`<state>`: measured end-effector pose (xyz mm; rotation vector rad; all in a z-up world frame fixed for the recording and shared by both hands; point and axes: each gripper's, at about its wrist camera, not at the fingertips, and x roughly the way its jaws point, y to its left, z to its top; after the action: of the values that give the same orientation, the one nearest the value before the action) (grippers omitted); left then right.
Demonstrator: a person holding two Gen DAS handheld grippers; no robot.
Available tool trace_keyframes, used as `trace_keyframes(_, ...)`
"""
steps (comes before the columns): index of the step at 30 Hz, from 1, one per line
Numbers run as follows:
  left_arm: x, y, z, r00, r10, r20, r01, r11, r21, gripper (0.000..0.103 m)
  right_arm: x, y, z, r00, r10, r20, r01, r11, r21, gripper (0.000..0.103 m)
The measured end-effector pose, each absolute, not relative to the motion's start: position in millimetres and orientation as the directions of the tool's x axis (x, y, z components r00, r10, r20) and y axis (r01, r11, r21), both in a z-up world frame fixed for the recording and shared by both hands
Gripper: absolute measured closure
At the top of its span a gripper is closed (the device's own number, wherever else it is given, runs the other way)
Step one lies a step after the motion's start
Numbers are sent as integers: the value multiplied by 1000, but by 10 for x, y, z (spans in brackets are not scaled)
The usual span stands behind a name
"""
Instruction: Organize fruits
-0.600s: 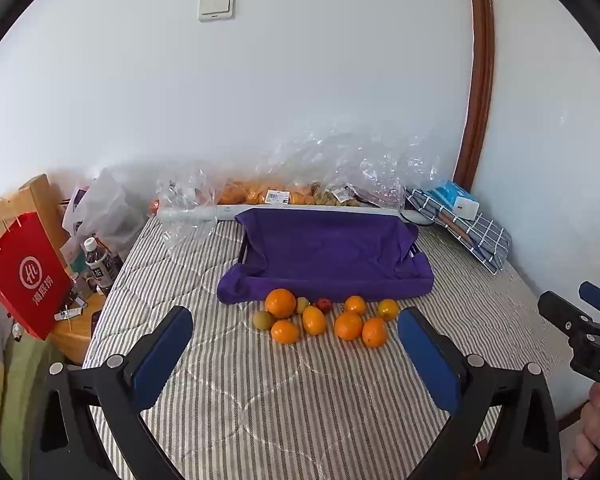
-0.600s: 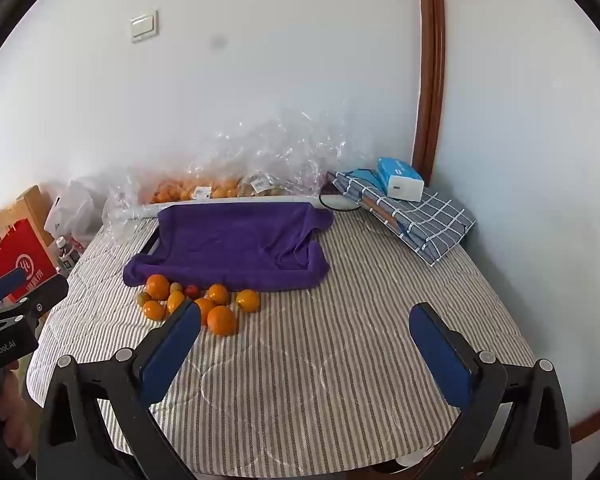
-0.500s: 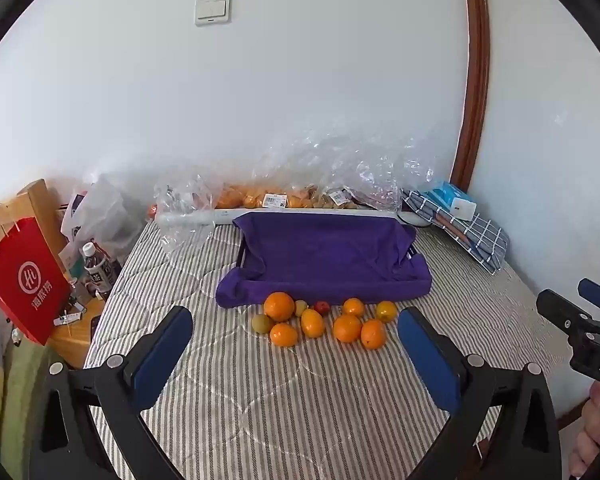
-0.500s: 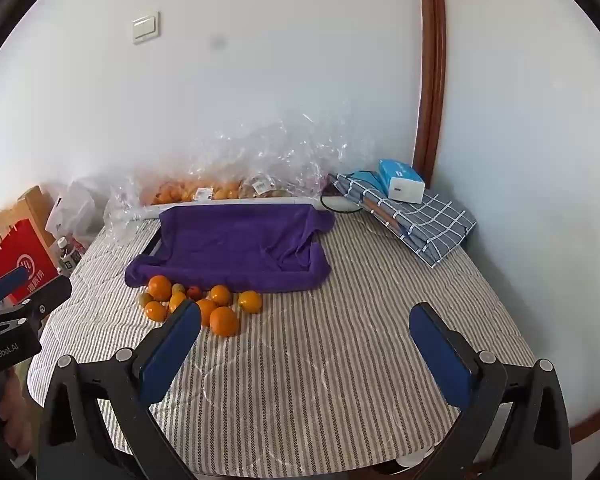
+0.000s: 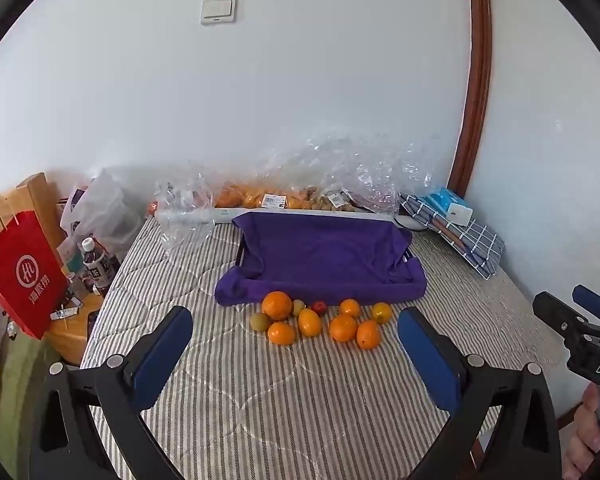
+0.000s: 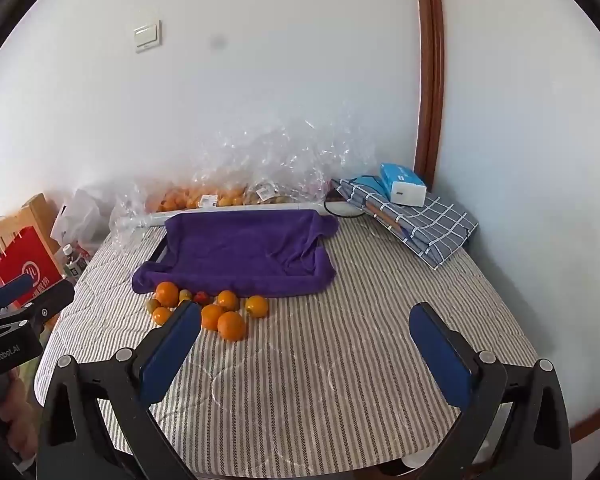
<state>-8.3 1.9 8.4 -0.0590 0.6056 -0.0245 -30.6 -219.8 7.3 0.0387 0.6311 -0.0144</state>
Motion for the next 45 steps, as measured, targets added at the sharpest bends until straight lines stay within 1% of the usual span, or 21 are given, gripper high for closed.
trace_keyframes(22,-106,22,183,826,-46,-561,9,998,-69,0,-345,-2172,46,813,25,-582,0,999,43,0)
trace_keyframes(45,-111,63,158,825,-47,-562,8,997,-72,0,-363,-2156,41,816,37,-576,-3,998,60,0)
